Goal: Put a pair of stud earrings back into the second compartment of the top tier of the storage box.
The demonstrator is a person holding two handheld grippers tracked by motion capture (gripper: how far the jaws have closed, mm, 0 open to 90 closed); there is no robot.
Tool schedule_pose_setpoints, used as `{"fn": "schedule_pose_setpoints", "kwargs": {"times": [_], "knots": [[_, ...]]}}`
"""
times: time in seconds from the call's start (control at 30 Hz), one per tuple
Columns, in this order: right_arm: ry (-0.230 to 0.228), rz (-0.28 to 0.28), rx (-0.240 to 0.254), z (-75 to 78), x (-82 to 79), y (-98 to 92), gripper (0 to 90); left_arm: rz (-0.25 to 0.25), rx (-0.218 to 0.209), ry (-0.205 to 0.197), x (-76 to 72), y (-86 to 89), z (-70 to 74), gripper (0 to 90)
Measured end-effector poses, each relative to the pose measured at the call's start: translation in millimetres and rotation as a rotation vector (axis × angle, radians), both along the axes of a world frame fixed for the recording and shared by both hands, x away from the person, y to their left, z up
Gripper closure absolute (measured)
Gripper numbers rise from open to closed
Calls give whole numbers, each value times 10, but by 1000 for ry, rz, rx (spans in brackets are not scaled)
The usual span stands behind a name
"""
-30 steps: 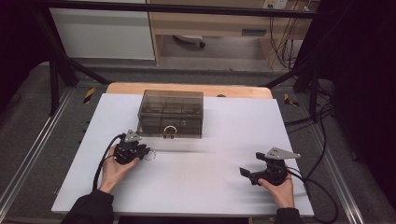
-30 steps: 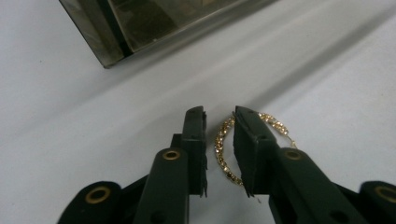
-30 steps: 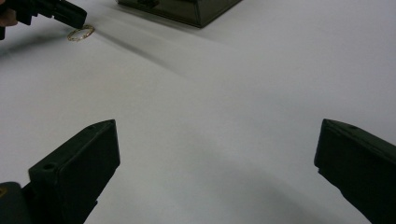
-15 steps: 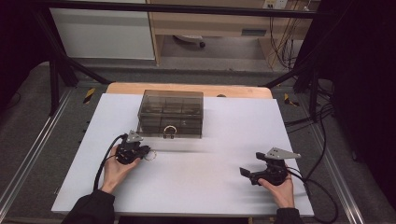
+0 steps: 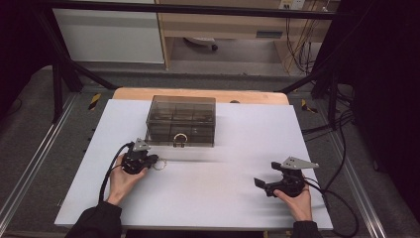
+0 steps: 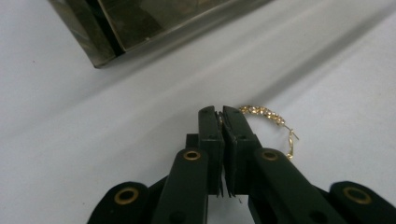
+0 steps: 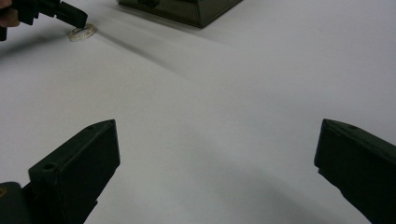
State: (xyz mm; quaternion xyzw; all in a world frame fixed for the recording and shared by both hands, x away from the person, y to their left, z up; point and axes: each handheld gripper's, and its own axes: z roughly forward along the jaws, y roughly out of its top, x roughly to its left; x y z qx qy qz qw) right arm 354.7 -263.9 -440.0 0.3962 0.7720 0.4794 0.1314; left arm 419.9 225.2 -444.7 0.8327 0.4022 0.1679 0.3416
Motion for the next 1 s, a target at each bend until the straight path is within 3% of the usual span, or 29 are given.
{"fn": "schedule_pose_setpoints", "kwargs": {"times": [0.57,1.0], "knots": [[1,0,0,1,0,-1,6,-11,-36,-11,-105,38,143,866],[0,1,-1,0,0,-2,6,-21,-76,3,-221,46,319,866]]}}
